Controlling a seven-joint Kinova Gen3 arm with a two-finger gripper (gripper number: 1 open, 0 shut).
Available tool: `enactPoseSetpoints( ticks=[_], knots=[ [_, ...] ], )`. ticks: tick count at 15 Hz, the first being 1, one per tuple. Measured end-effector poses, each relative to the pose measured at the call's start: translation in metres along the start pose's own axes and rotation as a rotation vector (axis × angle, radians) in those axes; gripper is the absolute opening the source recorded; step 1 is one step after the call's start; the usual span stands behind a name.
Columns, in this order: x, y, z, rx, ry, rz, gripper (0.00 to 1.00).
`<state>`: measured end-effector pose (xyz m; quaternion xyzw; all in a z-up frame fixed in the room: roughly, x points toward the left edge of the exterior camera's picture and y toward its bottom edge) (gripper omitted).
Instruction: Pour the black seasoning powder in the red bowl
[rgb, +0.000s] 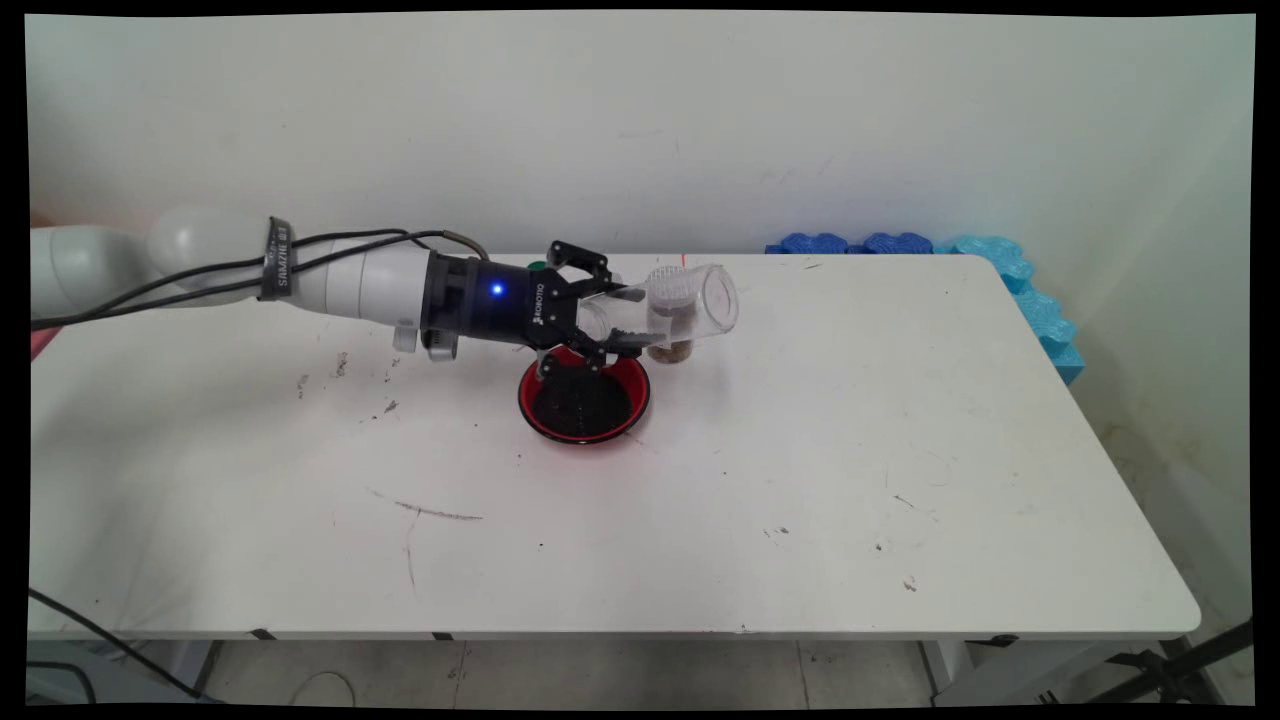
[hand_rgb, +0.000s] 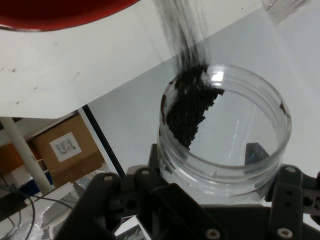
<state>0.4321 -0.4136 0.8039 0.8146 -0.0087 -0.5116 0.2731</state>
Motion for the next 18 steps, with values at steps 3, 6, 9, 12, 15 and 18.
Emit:
enactPoseSetpoints(
  ticks=[3,6,9,12,15,18],
  knots=[
    [0.0001,-0.0002,0.0003,-0.011,-0.004,-0.027,0.00],
    [0.0000,0.0004,0.0004,-0.028,-0.009,-0.063,0.00],
    [-0.0009,0.0005,-0.0001,-0.040,-0.022,-0.096,0.00],
    [-0.0021,0.0004,-0.0012,-0.049,-0.040,-0.117,0.00],
    [-0.0022,-0.0001,-0.0033,-0.057,-0.057,-0.135,0.00],
    [-0.0021,-0.0004,-0.0053,-0.068,-0.072,-0.156,0.00]
  ],
)
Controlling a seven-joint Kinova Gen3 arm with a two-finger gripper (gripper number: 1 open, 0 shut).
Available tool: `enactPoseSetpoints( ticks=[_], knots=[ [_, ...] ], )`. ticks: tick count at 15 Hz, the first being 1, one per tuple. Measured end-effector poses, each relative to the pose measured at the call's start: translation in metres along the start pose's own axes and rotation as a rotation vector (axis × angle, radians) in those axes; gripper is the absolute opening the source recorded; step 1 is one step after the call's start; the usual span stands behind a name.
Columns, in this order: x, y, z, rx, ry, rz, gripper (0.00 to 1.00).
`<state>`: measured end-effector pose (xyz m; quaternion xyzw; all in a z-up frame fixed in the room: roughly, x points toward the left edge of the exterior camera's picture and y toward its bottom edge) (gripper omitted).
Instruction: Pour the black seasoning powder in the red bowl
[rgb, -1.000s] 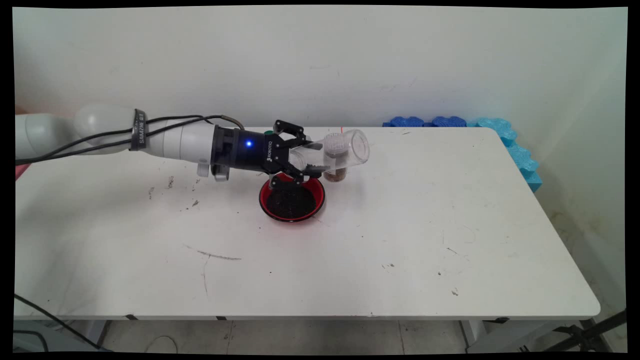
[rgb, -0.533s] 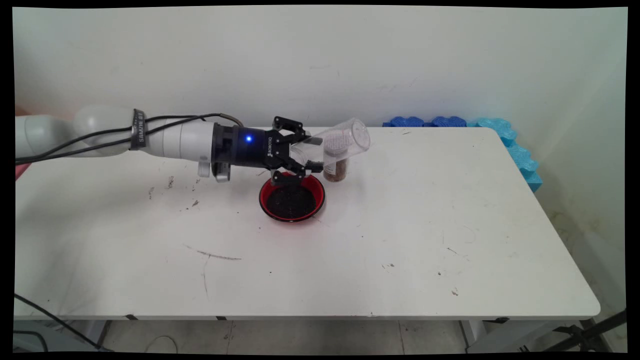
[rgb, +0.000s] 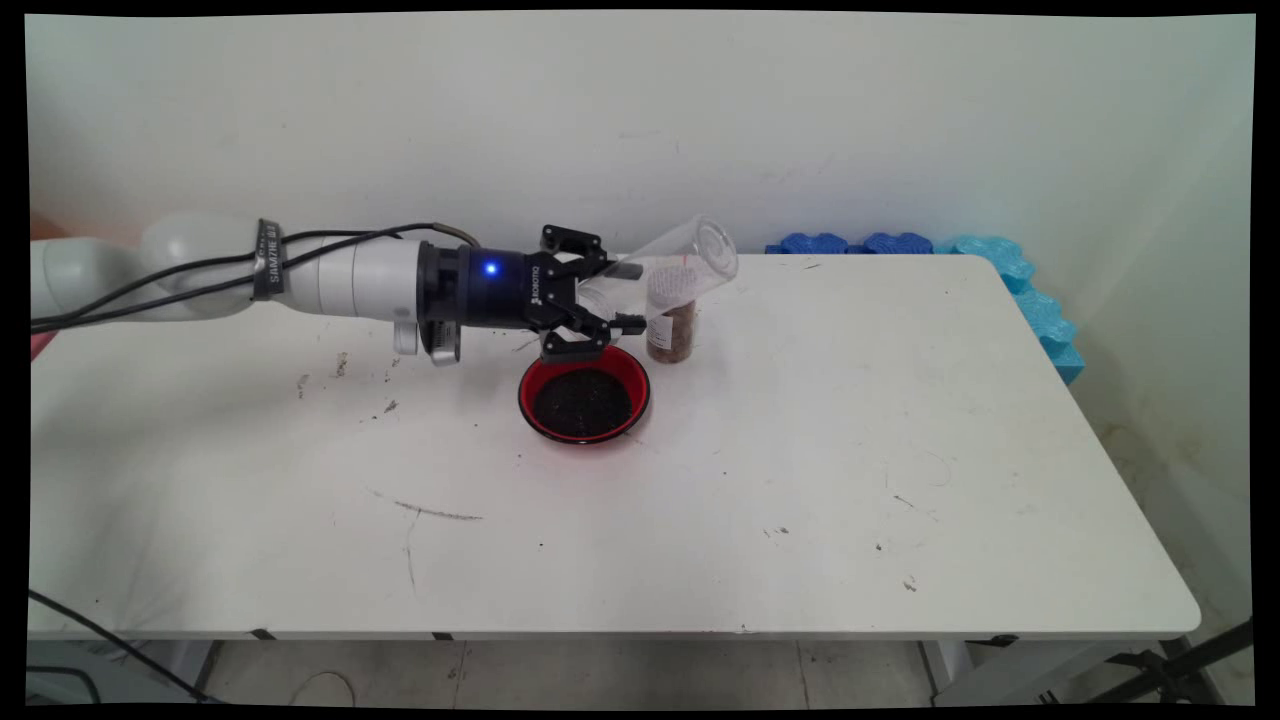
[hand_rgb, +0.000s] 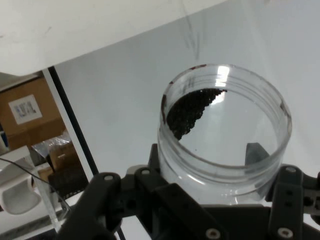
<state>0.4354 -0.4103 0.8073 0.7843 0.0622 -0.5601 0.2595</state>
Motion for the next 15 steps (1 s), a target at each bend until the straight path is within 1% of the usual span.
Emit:
enactPoseSetpoints(
  ticks=[4,11,15],
  knots=[
    [-0.0007,-0.0013,-0.0012,-0.011,-0.019,-0.017,0.00],
    [-0.0010,-0.0022,-0.0008,-0.018,-0.029,-0.005,0.00],
    [0.0002,-0.0019,-0.0006,-0.016,-0.025,0.029,0.00]
  ],
)
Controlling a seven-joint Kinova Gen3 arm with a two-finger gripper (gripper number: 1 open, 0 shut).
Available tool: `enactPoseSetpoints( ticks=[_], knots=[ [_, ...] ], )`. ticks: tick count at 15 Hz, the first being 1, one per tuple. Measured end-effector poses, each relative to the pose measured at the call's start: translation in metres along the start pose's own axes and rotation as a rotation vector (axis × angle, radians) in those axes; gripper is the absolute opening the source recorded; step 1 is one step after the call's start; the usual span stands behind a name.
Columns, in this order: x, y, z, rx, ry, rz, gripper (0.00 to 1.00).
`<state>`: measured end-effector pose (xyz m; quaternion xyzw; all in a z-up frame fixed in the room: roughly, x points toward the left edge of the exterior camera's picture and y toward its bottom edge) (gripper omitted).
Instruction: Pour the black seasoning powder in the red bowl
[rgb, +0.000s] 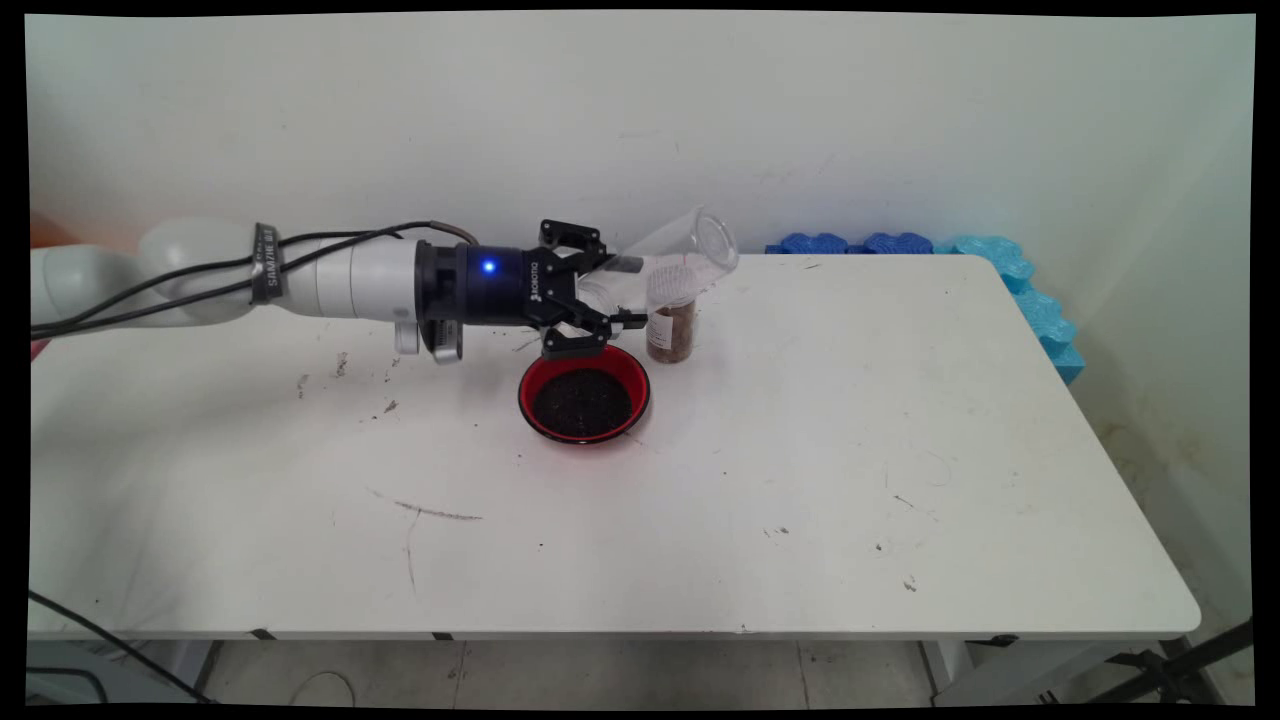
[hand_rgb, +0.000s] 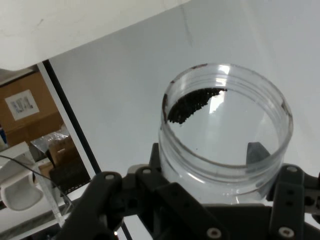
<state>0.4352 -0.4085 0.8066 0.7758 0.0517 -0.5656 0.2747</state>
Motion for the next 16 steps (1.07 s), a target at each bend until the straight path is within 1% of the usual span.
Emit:
enactPoseSetpoints(
  ticks=[3,6,9,11,15,16],
  knots=[
    [0.001,0.000,0.000,0.011,0.008,0.060,0.00],
    [0.001,0.000,0.000,0.038,0.018,0.166,0.00],
    [0.001,0.001,0.000,0.070,0.028,0.303,0.00],
    [-0.002,0.001,-0.001,0.093,0.029,0.410,0.00],
    [-0.011,0.005,-0.003,0.113,0.024,0.627,0.00],
    [-0.012,0.005,-0.004,0.116,0.025,0.659,0.00]
  ],
)
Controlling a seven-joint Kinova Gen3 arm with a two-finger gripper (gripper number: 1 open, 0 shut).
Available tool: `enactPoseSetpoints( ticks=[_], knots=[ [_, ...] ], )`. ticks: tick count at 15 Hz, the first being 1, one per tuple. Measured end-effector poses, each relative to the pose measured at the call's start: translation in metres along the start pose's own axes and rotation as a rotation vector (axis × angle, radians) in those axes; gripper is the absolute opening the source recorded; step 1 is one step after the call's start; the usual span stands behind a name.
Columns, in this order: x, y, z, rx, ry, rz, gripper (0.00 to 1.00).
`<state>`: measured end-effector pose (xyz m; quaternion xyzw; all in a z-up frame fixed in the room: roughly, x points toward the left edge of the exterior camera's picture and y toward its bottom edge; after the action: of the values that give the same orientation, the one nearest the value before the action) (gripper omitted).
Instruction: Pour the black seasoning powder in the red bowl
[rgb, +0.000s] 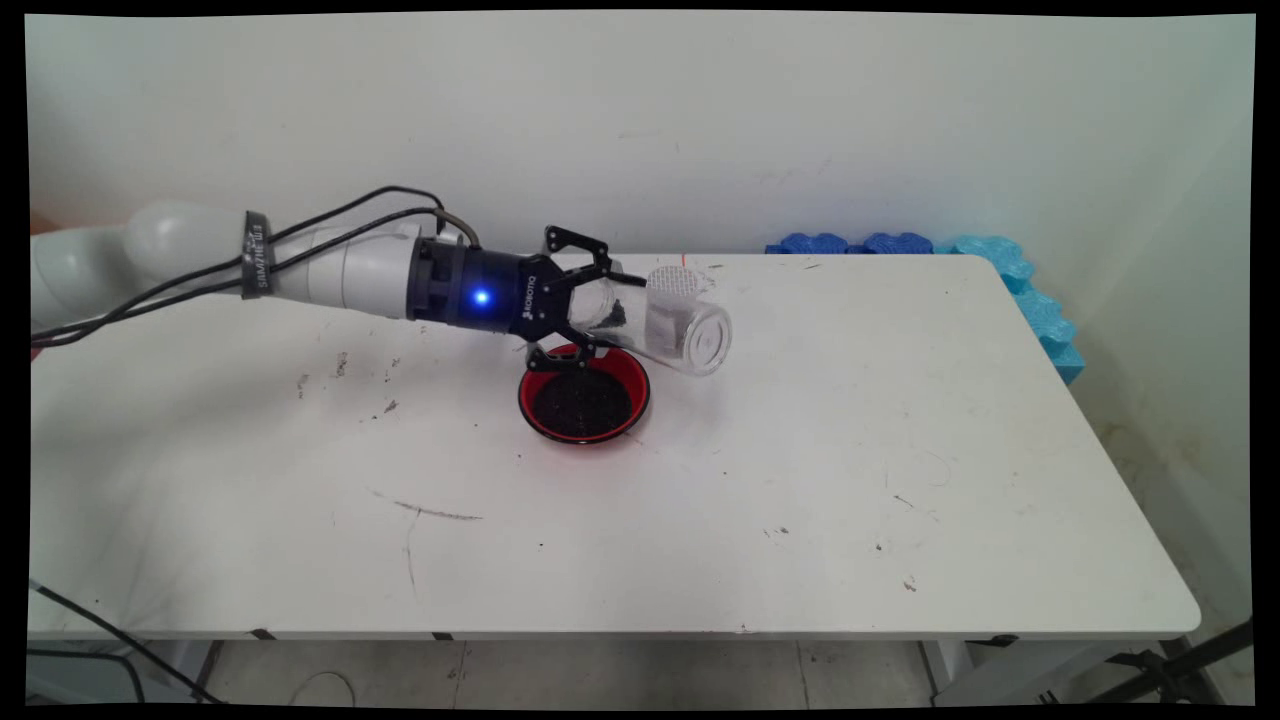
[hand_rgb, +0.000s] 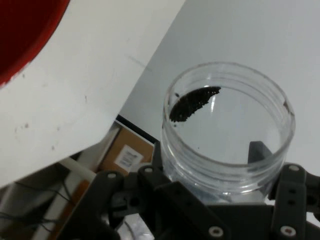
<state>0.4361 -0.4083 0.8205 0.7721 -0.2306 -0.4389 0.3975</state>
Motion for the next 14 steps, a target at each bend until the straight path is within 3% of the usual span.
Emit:
enactPoseSetpoints(
  ticks=[7,14],
  knots=[
    [-0.012,0.021,-0.010,0.015,0.014,0.296,0.00],
    [-0.034,0.046,-0.017,0.016,-0.031,0.668,0.00]
  ],
)
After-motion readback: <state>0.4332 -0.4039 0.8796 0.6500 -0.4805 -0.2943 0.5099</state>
